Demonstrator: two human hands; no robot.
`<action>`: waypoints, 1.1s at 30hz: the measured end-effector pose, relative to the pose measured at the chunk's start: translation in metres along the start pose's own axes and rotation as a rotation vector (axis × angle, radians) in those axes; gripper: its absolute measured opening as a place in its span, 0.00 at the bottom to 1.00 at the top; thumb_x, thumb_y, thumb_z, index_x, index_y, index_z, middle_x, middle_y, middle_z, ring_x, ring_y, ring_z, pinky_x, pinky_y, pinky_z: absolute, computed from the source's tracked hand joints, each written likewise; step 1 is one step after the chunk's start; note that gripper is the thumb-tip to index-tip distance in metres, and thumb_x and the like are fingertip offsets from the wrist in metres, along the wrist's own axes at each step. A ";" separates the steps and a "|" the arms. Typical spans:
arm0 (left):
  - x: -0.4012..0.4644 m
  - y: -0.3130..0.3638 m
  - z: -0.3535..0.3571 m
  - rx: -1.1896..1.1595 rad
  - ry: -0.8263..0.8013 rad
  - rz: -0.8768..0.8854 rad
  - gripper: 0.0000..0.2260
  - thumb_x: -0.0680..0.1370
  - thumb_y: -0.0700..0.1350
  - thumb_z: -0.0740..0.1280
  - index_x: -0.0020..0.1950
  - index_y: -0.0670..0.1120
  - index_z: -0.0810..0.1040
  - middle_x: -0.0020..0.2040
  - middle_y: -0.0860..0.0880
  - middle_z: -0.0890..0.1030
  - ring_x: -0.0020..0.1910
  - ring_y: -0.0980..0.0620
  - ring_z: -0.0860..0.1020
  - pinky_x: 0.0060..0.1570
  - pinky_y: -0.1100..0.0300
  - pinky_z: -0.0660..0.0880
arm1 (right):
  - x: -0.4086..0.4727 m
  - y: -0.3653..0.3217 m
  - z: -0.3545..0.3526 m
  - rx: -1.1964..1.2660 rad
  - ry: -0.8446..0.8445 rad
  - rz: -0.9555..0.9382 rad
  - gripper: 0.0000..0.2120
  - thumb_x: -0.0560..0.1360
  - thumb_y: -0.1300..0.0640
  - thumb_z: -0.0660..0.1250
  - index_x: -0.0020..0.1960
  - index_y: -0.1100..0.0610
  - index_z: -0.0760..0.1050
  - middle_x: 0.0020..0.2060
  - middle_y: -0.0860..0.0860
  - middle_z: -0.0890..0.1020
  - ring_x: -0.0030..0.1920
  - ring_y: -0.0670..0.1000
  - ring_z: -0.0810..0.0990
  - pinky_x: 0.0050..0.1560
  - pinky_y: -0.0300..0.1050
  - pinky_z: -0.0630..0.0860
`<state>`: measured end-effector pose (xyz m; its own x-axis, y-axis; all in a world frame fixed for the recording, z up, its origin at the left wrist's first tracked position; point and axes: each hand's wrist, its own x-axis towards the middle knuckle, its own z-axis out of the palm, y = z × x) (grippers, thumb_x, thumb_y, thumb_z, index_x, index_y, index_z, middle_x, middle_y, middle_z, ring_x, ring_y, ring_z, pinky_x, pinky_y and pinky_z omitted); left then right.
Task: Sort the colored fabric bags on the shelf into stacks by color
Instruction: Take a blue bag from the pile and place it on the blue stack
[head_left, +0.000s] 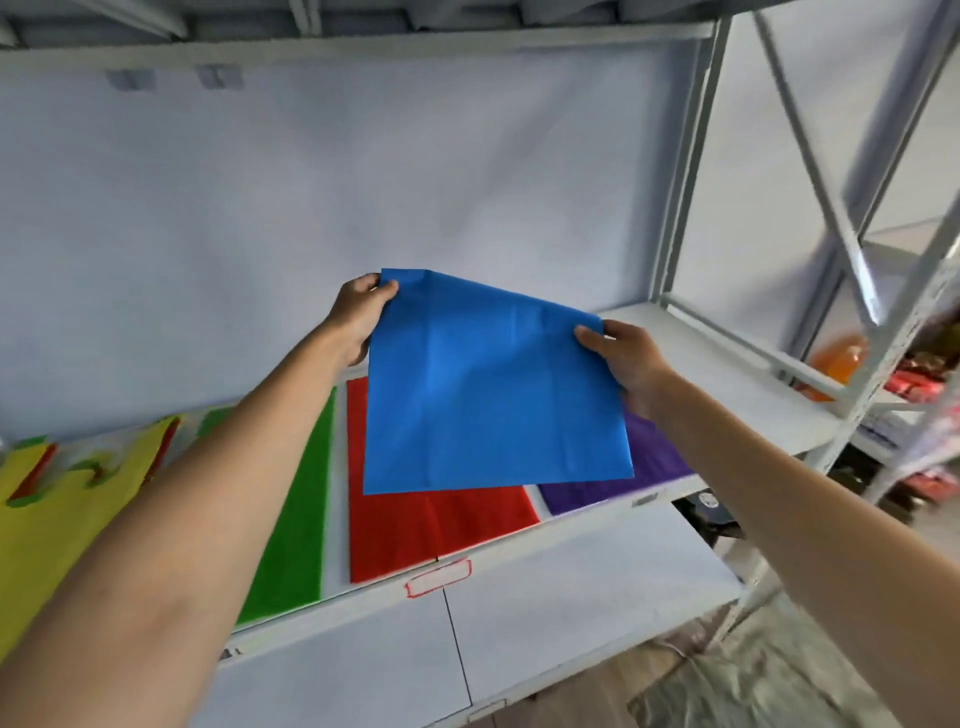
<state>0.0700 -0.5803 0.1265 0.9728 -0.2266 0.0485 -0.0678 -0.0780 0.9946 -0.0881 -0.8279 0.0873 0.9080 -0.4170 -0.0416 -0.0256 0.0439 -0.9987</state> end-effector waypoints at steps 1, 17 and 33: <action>0.008 0.003 0.021 0.001 -0.014 0.005 0.07 0.81 0.43 0.61 0.50 0.46 0.78 0.44 0.49 0.80 0.39 0.54 0.79 0.38 0.61 0.76 | 0.005 -0.003 -0.017 -0.002 0.020 -0.011 0.04 0.77 0.57 0.66 0.45 0.55 0.78 0.45 0.53 0.83 0.43 0.52 0.82 0.48 0.48 0.81; 0.141 -0.005 0.272 0.014 -0.116 -0.044 0.07 0.81 0.43 0.61 0.51 0.43 0.77 0.45 0.46 0.78 0.41 0.50 0.77 0.40 0.58 0.75 | 0.128 0.001 -0.244 -0.001 -0.092 0.108 0.26 0.71 0.68 0.68 0.67 0.51 0.71 0.60 0.56 0.80 0.59 0.59 0.79 0.62 0.59 0.75; 0.226 0.053 0.376 -0.115 -0.012 -0.030 0.10 0.80 0.41 0.61 0.60 0.49 0.75 0.47 0.52 0.80 0.42 0.55 0.79 0.38 0.63 0.78 | 0.305 -0.075 -0.321 -0.008 -0.103 -0.019 0.20 0.72 0.68 0.64 0.58 0.50 0.75 0.51 0.53 0.81 0.47 0.56 0.80 0.52 0.52 0.78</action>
<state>0.2029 -1.0003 0.1563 0.9711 -0.2378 0.0184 -0.0124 0.0268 0.9996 0.0570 -1.2496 0.1402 0.9466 -0.3218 -0.0202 -0.0112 0.0298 -0.9995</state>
